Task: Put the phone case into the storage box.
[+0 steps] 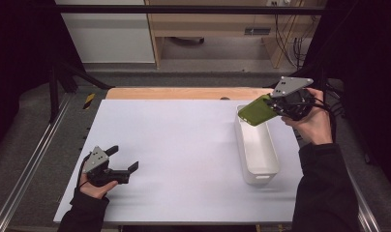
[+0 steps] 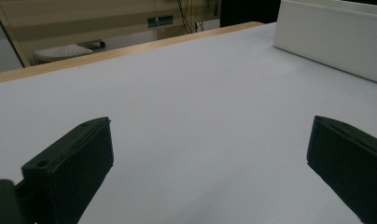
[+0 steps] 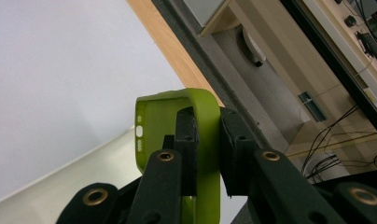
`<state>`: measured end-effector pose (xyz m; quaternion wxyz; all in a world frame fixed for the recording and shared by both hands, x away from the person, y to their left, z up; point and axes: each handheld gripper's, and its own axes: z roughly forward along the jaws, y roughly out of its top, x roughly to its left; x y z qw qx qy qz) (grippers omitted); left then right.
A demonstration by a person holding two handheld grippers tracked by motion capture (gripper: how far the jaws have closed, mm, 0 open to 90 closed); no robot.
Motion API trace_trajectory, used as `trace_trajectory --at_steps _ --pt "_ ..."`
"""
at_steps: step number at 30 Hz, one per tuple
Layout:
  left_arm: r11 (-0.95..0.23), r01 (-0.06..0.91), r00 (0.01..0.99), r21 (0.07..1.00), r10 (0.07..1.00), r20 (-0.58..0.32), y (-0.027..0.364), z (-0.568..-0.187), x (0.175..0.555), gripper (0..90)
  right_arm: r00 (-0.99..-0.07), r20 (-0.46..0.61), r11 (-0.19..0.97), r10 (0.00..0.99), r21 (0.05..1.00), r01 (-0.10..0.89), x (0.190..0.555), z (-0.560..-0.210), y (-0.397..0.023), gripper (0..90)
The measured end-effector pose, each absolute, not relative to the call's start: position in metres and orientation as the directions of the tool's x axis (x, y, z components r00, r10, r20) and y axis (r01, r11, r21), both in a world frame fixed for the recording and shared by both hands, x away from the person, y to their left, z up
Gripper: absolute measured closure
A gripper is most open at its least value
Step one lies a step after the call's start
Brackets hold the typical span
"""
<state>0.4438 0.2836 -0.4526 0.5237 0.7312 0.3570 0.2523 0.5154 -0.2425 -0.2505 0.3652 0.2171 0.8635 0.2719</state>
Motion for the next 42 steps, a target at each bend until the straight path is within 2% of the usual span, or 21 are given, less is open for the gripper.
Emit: trace_trajectory --at_steps 42 --pt "-0.217 0.257 0.627 0.942 0.779 0.009 0.280 -0.455 0.445 0.0 -0.732 -0.586 0.903 0.347 0.421 0.092 0.569 -0.275 -0.234 78.7"
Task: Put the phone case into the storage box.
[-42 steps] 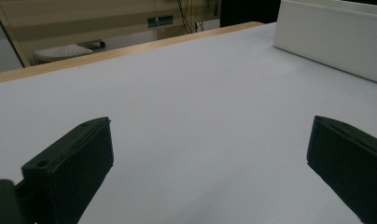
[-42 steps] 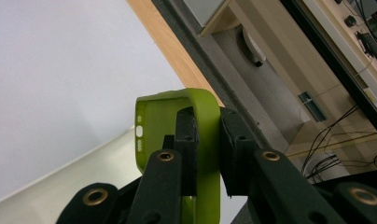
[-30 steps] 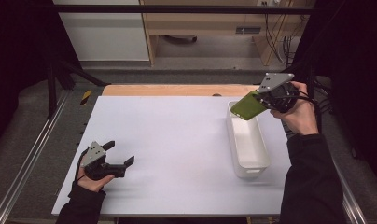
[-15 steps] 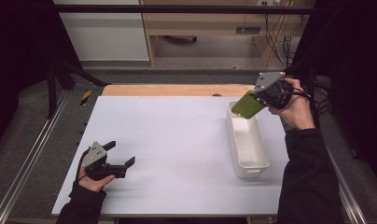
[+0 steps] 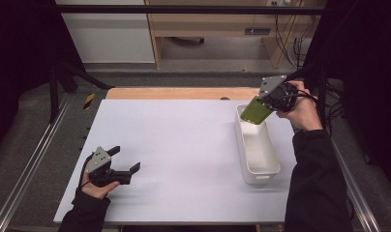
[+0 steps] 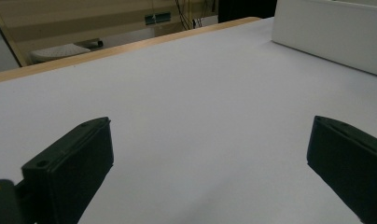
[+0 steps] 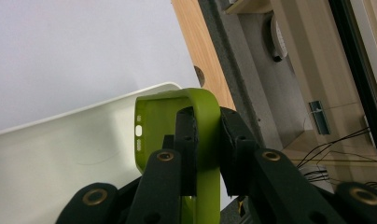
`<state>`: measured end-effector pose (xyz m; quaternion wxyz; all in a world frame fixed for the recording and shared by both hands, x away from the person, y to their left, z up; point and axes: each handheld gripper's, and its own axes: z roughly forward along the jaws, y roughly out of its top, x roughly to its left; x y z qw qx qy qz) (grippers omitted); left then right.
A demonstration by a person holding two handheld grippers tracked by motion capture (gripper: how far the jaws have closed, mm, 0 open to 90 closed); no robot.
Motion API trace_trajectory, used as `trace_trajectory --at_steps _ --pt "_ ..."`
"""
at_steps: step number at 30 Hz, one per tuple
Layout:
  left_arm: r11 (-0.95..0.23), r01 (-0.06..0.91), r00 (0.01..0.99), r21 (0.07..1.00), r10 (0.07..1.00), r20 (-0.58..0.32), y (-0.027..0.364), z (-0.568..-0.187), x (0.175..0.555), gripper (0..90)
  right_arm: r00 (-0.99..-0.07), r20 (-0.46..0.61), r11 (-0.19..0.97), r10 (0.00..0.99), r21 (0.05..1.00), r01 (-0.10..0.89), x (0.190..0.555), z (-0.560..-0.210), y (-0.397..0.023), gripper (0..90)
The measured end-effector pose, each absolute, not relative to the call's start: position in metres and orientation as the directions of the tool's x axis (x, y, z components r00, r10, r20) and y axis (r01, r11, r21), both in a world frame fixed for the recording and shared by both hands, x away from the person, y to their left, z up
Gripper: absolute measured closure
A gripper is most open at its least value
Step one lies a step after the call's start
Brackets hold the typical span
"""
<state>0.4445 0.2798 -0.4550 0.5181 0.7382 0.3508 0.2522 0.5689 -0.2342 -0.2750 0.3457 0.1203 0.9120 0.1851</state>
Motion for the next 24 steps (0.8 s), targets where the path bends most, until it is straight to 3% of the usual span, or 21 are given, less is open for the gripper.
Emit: trace_trajectory --at_steps 24 --pt "-0.224 0.267 0.623 0.937 0.782 0.009 0.279 -0.458 0.448 0.0 -0.791 -0.579 0.941 0.197 0.339 -0.014 0.597 -0.288 -0.234 78.5"
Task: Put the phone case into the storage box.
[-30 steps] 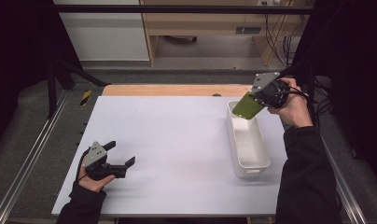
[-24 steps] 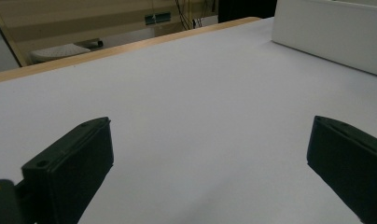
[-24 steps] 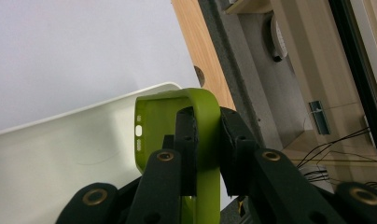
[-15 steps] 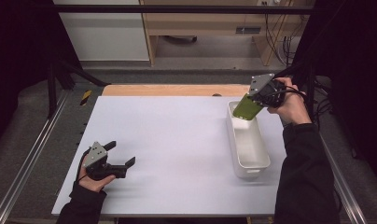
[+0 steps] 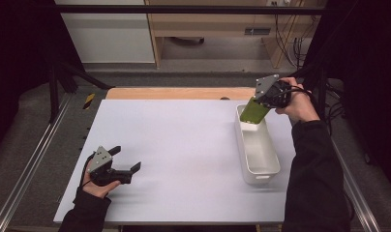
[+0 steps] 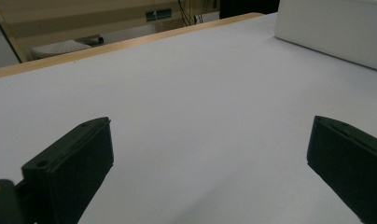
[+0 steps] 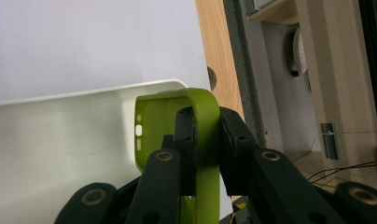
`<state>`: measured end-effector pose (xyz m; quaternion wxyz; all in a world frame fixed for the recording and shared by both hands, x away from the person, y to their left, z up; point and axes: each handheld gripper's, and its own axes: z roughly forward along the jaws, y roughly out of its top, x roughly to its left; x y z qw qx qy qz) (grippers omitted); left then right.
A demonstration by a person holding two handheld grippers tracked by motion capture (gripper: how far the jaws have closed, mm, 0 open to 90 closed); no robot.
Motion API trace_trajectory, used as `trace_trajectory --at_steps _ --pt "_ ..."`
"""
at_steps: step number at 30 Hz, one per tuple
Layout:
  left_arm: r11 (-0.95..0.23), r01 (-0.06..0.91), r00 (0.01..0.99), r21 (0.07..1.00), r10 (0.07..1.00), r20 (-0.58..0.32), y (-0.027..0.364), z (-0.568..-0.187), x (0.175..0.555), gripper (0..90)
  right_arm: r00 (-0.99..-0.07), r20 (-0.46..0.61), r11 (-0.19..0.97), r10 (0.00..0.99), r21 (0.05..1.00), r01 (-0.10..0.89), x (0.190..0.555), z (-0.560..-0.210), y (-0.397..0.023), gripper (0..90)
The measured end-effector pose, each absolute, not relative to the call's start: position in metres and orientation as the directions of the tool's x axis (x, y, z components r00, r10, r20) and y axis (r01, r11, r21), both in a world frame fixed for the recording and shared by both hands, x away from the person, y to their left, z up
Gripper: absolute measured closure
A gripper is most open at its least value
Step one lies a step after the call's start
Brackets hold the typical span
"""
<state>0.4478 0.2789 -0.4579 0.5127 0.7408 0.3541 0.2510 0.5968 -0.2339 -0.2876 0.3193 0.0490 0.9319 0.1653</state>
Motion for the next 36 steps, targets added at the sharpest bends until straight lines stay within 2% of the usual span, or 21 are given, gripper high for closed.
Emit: trace_trajectory --at_steps 23,36 --pt "-0.239 0.267 0.633 0.934 0.774 0.017 0.277 -0.460 0.448 0.0 -0.809 -0.584 0.964 0.070 0.247 -0.095 0.611 -0.305 -0.227 78.5" --pt "-0.243 0.269 0.636 0.932 0.771 0.018 0.276 -0.461 0.448 0.0 -0.824 -0.566 0.958 0.028 0.250 -0.139 0.621 -0.312 -0.224 78.4"
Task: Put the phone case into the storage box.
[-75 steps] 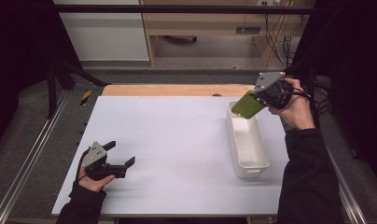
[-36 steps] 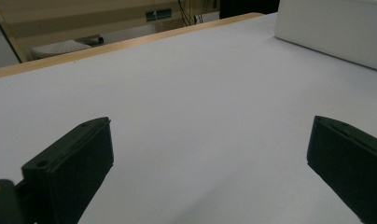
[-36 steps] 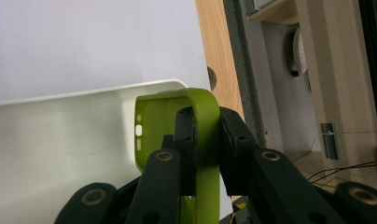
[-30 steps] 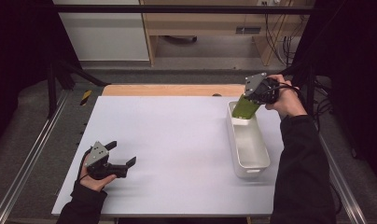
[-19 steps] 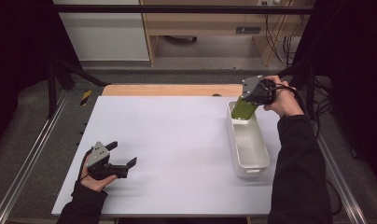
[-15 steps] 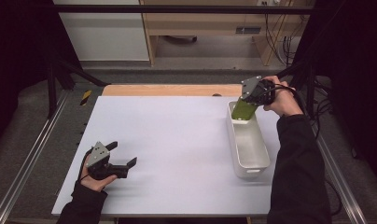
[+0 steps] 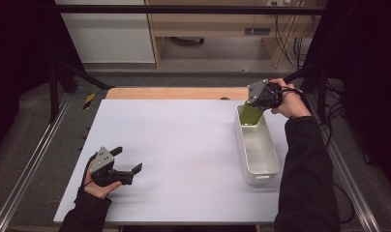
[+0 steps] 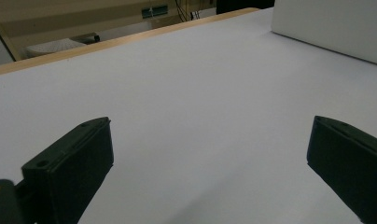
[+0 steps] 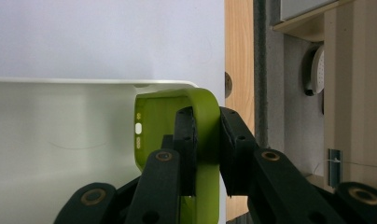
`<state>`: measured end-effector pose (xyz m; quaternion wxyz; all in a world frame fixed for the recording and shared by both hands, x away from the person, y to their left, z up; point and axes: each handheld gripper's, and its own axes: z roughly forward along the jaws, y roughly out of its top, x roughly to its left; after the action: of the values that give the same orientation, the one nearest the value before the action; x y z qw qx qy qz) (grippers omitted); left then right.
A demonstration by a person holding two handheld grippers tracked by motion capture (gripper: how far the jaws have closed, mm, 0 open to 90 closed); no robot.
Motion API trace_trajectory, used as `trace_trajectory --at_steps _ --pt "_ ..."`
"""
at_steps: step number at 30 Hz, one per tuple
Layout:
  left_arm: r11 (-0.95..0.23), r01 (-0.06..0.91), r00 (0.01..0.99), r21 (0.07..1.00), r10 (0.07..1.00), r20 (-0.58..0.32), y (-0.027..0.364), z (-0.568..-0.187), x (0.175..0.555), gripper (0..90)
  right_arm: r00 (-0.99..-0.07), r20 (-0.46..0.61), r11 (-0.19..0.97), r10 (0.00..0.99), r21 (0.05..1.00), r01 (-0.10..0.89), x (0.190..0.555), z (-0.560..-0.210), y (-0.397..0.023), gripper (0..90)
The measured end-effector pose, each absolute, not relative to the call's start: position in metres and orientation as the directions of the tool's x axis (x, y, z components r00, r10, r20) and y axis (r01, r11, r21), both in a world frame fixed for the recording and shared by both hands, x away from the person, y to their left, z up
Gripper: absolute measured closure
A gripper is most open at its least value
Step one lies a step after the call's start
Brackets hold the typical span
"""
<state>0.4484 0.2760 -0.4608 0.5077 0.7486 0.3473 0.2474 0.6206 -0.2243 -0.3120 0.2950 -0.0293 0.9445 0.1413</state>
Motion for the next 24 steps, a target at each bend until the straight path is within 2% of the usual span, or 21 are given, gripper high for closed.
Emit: trace_trajectory --at_steps 11,24 --pt "-0.247 0.272 0.638 0.930 0.770 0.018 0.275 -0.462 0.449 0.0 -0.823 -0.569 0.952 0.006 0.255 -0.169 0.627 -0.315 -0.226 78.4" --pt "-0.251 0.273 0.638 0.929 0.770 0.020 0.274 -0.463 0.450 0.0 -0.834 -0.551 0.959 0.011 0.241 -0.146 0.634 -0.319 -0.227 78.5"
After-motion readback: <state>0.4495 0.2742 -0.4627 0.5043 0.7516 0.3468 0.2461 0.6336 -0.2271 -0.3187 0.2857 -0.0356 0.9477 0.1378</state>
